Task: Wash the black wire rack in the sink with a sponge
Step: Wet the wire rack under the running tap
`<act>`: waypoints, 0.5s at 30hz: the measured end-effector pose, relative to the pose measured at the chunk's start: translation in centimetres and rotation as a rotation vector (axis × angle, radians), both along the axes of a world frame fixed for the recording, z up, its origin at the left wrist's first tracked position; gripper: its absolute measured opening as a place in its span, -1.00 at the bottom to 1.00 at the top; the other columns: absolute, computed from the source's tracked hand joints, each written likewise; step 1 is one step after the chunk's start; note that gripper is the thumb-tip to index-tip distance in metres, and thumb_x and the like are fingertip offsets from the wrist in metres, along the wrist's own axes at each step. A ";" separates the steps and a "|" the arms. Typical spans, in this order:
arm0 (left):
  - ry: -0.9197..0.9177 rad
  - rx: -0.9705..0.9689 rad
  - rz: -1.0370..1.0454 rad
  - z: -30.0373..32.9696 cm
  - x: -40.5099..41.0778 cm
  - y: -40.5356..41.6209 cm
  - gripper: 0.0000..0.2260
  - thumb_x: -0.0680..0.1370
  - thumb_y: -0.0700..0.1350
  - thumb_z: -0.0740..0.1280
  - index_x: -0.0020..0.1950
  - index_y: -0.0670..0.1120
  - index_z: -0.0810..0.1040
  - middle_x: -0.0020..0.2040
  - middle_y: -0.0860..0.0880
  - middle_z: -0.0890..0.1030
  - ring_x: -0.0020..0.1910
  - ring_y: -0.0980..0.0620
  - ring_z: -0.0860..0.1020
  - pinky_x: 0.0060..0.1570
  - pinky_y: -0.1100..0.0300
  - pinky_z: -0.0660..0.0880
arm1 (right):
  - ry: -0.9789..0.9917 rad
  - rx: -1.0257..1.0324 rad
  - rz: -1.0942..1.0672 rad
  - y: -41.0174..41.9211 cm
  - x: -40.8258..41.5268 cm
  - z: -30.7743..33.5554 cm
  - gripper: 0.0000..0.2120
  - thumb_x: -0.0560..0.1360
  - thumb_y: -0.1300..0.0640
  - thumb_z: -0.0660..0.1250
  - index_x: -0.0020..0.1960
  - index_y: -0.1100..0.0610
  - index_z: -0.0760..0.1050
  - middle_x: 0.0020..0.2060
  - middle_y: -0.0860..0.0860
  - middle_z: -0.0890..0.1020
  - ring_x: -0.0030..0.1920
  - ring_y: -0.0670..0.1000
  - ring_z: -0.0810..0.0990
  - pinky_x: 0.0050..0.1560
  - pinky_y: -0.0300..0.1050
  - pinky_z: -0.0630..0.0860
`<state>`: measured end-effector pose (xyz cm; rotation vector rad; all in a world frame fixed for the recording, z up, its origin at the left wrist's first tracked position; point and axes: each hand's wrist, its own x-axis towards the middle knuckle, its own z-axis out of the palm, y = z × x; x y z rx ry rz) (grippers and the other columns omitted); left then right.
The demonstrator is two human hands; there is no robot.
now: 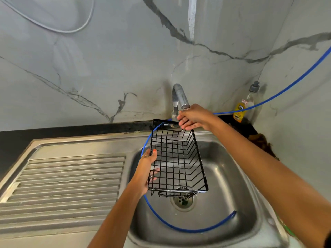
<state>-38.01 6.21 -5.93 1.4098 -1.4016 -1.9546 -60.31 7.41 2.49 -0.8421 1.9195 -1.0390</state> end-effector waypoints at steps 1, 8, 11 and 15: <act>0.009 0.016 0.004 -0.3 0.2 0.0 -0.57 0.61 0.13 0.21 0.44 0.00 0.36 0.38 -0.19 0.46 -0.19 0.05 0.54 -0.31 0.20 0.45 | 0.008 -0.028 -0.034 -0.4 0.0 -0.4 -0.85 0.55 0.20 0.24 -0.04 0.25 0.55 -0.18 0.16 0.65 -0.23 0.05 0.63 -0.17 -0.16 0.60; 0.059 0.033 0.052 -1.5 1.2 0.7 -0.63 0.63 0.07 0.19 0.44 0.10 0.35 0.32 0.01 0.48 0.07 -0.05 0.60 -0.13 0.14 0.49 | 0.603 0.080 -0.014 -3.6 -0.4 -5.0 -0.81 0.54 0.21 0.21 0.05 0.30 0.51 -0.08 0.20 0.58 -0.20 0.08 0.54 -0.25 -0.04 0.51; 0.054 0.032 0.061 -2.0 1.9 0.6 -0.61 0.62 0.06 0.18 0.45 0.09 0.33 0.34 0.03 0.45 0.10 -0.07 0.59 -0.06 0.10 0.49 | 0.722 0.130 0.075 -5.1 -0.1 -7.3 -0.73 0.57 0.10 0.22 0.17 0.26 0.43 0.04 0.18 0.51 -0.03 0.13 0.53 -0.17 -0.08 0.44; 0.020 0.026 0.105 -2.7 2.4 0.1 -0.63 0.62 0.06 0.19 0.43 0.09 0.34 0.19 0.09 0.51 0.11 -0.07 0.58 0.05 0.02 0.48 | 0.820 0.185 0.079 -7.6 0.6 -8.8 -0.49 0.54 -0.04 0.31 0.35 0.21 0.27 0.18 0.18 0.49 0.17 0.18 0.52 0.06 0.07 0.49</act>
